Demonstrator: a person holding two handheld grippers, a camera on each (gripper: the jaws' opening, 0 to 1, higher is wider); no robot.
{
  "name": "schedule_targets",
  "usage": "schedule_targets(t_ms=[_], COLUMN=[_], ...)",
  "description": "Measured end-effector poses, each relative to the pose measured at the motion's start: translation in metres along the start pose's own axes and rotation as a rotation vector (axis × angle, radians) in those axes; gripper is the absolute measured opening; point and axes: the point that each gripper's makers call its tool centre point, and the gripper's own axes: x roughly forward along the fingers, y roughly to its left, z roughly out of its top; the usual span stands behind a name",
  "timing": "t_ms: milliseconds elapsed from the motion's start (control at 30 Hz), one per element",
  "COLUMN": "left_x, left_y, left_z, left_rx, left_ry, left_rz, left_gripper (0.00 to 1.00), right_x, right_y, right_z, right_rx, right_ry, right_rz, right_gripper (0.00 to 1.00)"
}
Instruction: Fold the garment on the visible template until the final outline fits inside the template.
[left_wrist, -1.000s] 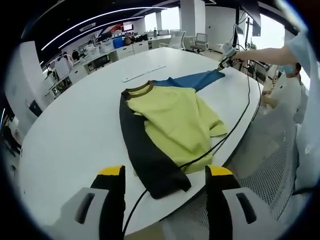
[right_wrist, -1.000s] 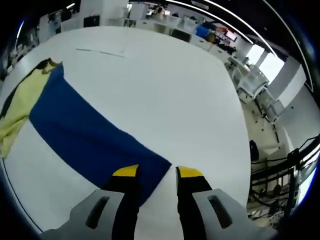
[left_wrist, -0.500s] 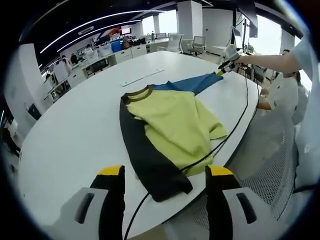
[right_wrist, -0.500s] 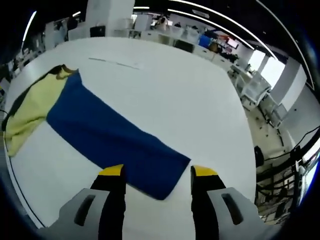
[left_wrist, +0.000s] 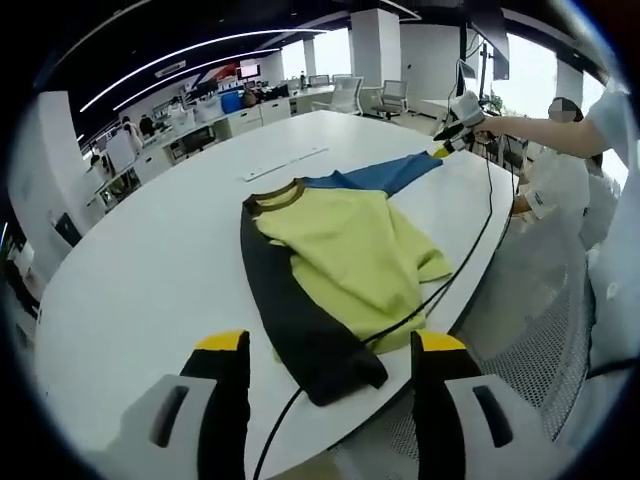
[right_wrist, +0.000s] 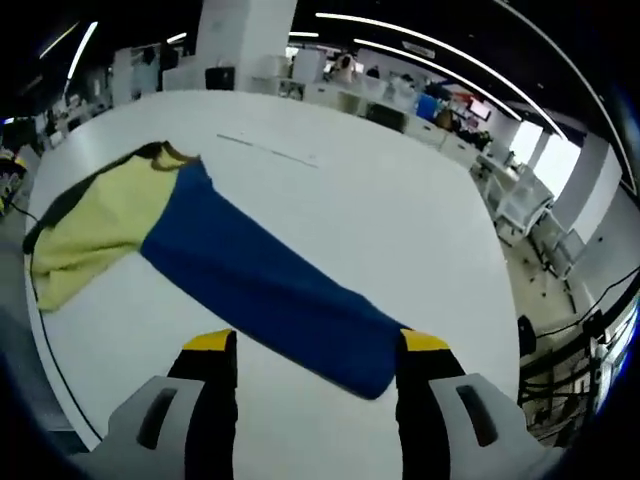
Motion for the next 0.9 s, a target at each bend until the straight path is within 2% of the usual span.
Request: schedule_targets(t_ms=[167,367,567,700,900], left_x=[-0.003,-0.008,-0.011,-0.014,-0.019], left_y=[0.000,0.002,0.002,0.002,0.004], left_z=[-0.001,-0.002,-0.001,-0.002,-0.001], left_rx=[0.002,0.001,0.006,0.010,0.015], left_ry=[-0.011,-0.026,-0.040,-0.046,-0.062], left_rz=[-0.001,0.005,0.003,0.004,0.003], left_gripper=[0.62,0.63,0.64,0.65,0.65], right_x=[-0.013,-0.024,-0.031,-0.039,-0.043], right_y=[0.017,0.025,0.041,0.053,0.060], right_z=[0.007,0.012,0.019,0.026,0.034], right_rx=[-0.003,-0.018,-0.014,-0.016,-0.027], right_ry=[-0.023,-0.046,-0.078,-0.093,-0.110], right_rz=[0.010,0.002,0.022,0.031,0.046], right_gripper=[0.67,0.68,0.76,0.77,0.83])
